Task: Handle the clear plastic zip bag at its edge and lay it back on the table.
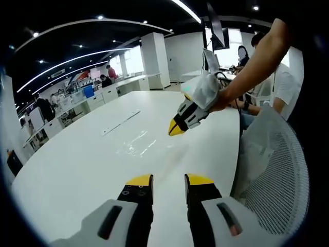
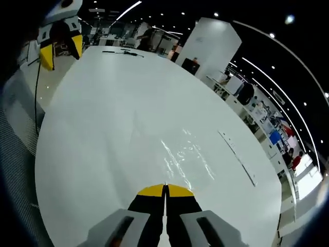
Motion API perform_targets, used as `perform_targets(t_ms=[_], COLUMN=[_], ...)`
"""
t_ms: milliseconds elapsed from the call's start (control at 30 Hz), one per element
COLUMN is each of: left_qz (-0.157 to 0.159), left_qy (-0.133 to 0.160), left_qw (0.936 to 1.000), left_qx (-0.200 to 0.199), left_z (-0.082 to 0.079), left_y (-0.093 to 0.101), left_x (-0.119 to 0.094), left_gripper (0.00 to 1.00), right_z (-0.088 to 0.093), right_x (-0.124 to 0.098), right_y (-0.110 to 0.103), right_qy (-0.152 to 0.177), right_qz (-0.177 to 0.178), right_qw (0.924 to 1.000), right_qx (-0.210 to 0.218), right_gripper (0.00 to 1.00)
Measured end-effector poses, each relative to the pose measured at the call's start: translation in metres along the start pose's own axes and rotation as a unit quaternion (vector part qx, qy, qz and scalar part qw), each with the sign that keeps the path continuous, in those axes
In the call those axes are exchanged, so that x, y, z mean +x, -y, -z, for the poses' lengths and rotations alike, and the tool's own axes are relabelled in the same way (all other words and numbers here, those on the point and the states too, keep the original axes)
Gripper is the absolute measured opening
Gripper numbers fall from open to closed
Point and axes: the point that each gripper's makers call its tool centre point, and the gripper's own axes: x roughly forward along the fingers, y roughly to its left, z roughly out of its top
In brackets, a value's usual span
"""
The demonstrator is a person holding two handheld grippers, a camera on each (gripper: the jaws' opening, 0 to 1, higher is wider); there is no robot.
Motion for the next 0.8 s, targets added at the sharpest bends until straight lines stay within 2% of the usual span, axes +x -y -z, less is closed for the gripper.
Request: perform_targets(t_ms=[167,267,533,700,800], left_qz=[-0.001,-0.004,-0.009,-0.013,-0.015], left_qy=[-0.003,-0.006,-0.011,-0.01,-0.011], left_qw=[1.0,1.0,0.9999,0.9998,0.9998], left_qx=[-0.002,-0.001,-0.004,-0.008,-0.008], left_z=[-0.001,-0.002,0.001,0.002,0.002], left_y=[0.007,0.009,0.007,0.006,0.006], left_x=[0.002,0.003,0.005,0.007,0.007], left_gripper=[0.23,0.23,0.24,0.24,0.24], right_z=[0.008,0.01,0.012,0.014,0.012], right_x=[0.007,0.009,0.019,0.025,0.022], right_y=[-0.001,-0.003,-0.01,-0.016,-0.014], right_qy=[-0.005,-0.007,-0.016,-0.029,-0.029], right_qz=[-0.006,-0.014,-0.033,-0.044,-0.039], right_qw=[0.9999,0.9998,0.9988,0.9983,0.9984], right_qx=[0.007,-0.01,-0.033,-0.024,-0.029], right_gripper=[0.0,0.0,0.0,0.01,0.03])
